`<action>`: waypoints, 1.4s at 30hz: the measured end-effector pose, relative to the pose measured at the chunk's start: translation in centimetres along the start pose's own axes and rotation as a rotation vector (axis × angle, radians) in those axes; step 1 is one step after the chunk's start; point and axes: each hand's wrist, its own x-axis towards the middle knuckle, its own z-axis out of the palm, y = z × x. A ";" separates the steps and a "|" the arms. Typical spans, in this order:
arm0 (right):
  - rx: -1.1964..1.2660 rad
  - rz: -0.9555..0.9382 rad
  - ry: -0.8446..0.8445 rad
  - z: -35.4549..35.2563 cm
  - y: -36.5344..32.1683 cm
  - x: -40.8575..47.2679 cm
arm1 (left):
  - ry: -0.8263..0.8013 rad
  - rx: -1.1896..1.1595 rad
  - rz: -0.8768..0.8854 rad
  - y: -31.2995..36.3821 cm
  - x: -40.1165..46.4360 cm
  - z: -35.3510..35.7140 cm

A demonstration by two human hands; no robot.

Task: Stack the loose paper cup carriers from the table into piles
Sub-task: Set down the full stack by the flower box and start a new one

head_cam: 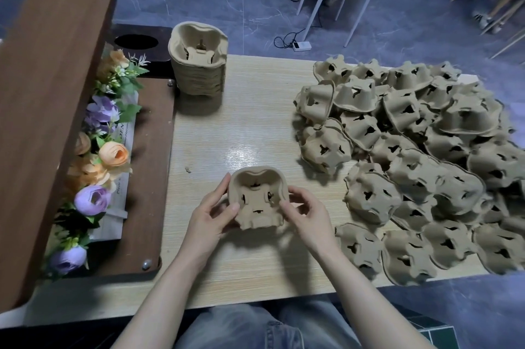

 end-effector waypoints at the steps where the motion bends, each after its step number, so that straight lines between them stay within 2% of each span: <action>1: 0.014 0.008 0.010 -0.5 0.2 0.2 | -0.007 0.017 0.003 -0.1 0.2 0.5; 7: -0.028 0.002 -0.043 -4.6 -0.1 1.9 | -0.007 0.086 0.025 -0.8 0.9 3.9; 11: -0.242 -0.134 0.046 -7.6 -1.3 4.3 | 0.016 0.147 0.054 -1.0 1.0 5.1; 16: -0.362 -0.265 0.106 -10.4 -4.5 9.4 | 0.049 0.043 0.015 -1.2 0.5 5.5; 23: -0.675 -0.163 -0.036 -10.9 -6.0 14.1 | 0.110 0.054 -0.037 -1.2 -0.2 5.7; 27: -0.791 -0.177 -0.032 -11.4 -5.7 13.7 | 0.142 0.025 -0.055 -1.0 -0.1 5.9; 36: -0.727 -0.257 -0.048 -13.2 -5.0 11.0 | 0.147 0.032 -0.049 -0.9 0.0 6.2; 42: -0.534 -0.301 0.015 -14.7 -4.3 8.2 | 0.100 0.042 -0.014 -1.4 0.3 6.1</action>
